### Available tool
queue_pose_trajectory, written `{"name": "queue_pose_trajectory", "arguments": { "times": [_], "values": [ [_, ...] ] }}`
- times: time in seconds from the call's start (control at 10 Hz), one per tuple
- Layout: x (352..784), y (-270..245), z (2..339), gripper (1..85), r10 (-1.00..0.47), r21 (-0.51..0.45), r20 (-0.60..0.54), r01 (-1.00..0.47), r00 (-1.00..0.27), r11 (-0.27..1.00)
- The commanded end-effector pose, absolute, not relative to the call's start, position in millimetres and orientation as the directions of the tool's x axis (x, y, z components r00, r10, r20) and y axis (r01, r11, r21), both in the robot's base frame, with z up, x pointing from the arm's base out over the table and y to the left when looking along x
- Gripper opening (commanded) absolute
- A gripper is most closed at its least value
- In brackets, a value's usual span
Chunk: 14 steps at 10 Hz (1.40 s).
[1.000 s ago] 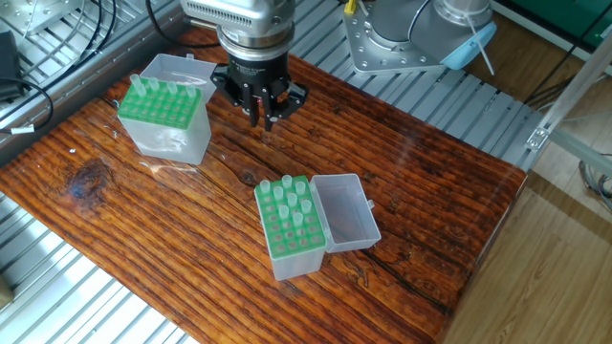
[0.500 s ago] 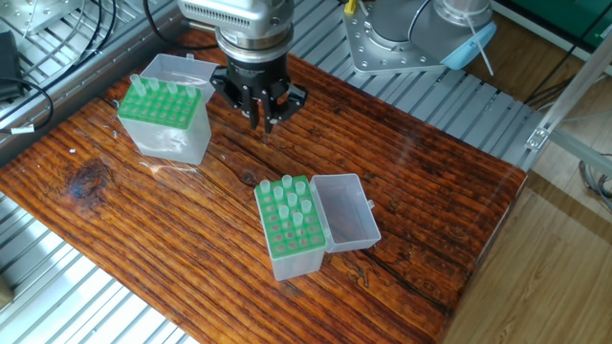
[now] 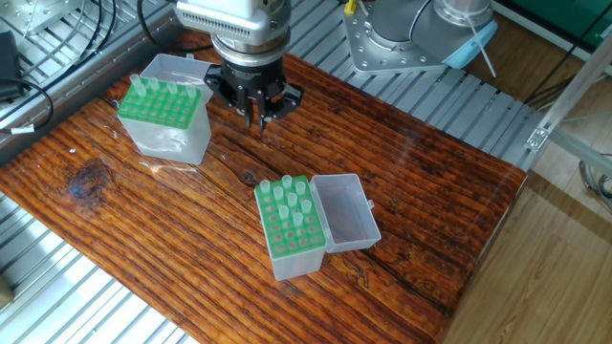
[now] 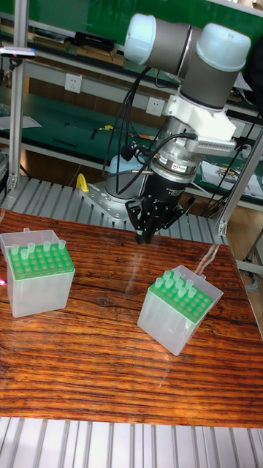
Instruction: Transfer all large pipette tips from one holder to another
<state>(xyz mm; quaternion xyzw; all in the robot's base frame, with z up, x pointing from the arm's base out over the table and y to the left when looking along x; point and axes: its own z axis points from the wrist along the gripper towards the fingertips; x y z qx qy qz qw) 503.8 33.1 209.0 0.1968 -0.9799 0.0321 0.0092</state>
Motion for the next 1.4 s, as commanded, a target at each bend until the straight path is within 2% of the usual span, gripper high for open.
{"name": "queue_pose_trajectory", "arguments": {
  "times": [0.0, 0.3, 0.4, 0.5, 0.7, 1.1, 1.3],
  "values": [
    [512.9, 47.4, 211.7, 24.3, -0.412, -0.027, -0.015, -0.412, -0.911, 0.911],
    [517.2, 64.1, 212.1, 26.7, -0.482, 0.020, -0.058, -0.484, -0.874, 0.875],
    [531.0, 52.5, 212.7, 26.3, -0.507, -0.047, -0.082, -0.505, -0.858, 0.862],
    [533.8, 47.3, 213.1, 26.3, -0.514, -0.070, -0.081, -0.510, -0.854, 0.857],
    [519.9, 51.8, 212.4, 26.3, -0.490, -0.034, -0.032, -0.489, -0.871, 0.871],
    [528.7, 98.6, 227.6, 26.3, -0.417, -0.027, 0.014, -0.417, -0.909, 0.908],
    [533.2, 119.7, 228.0, 26.3, -0.379, -0.006, -0.002, -0.379, -0.925, 0.925]
  ]
}}
